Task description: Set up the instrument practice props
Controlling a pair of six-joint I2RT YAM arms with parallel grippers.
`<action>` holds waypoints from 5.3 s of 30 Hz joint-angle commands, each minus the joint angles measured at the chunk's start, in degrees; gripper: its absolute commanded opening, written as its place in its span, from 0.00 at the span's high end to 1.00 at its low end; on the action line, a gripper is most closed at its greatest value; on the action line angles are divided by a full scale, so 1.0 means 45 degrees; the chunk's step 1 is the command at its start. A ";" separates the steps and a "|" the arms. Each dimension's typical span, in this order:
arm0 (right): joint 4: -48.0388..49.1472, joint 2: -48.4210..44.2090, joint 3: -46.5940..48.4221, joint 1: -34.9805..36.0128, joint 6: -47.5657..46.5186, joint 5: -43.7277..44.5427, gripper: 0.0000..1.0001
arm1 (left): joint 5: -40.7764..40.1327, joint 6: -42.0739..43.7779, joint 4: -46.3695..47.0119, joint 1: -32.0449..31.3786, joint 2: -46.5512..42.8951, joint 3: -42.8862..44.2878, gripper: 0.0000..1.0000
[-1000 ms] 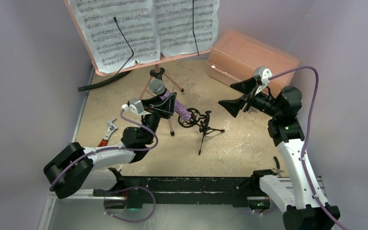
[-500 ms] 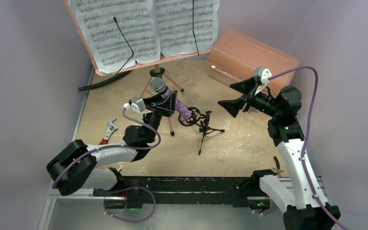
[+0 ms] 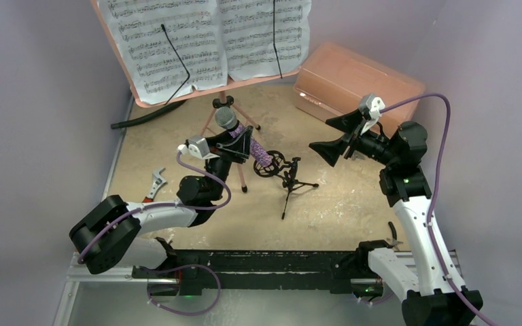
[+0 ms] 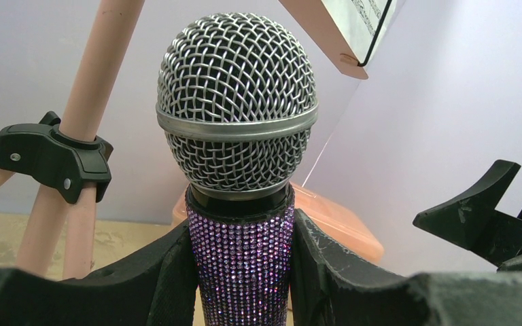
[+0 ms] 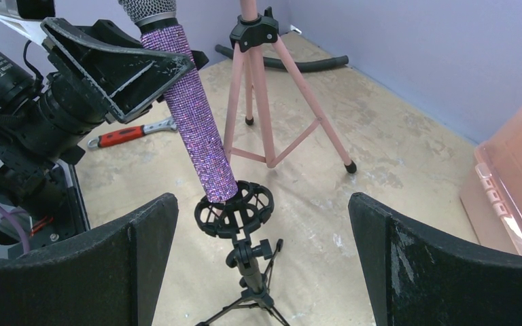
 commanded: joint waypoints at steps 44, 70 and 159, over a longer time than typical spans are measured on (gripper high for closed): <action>0.0609 0.0695 0.0517 0.0697 0.0043 -0.0079 0.02 | 0.0297 0.1024 0.0828 0.0175 -0.1747 0.0503 1.00; -0.0140 0.0796 0.0875 0.0746 -0.0534 0.0098 0.02 | 0.0697 0.0395 0.2497 0.0168 0.0048 0.0507 1.00; -0.0638 0.1067 0.1323 0.0921 -0.1029 0.0138 0.02 | 0.2214 0.1510 0.0699 0.0175 0.0148 -0.0304 0.27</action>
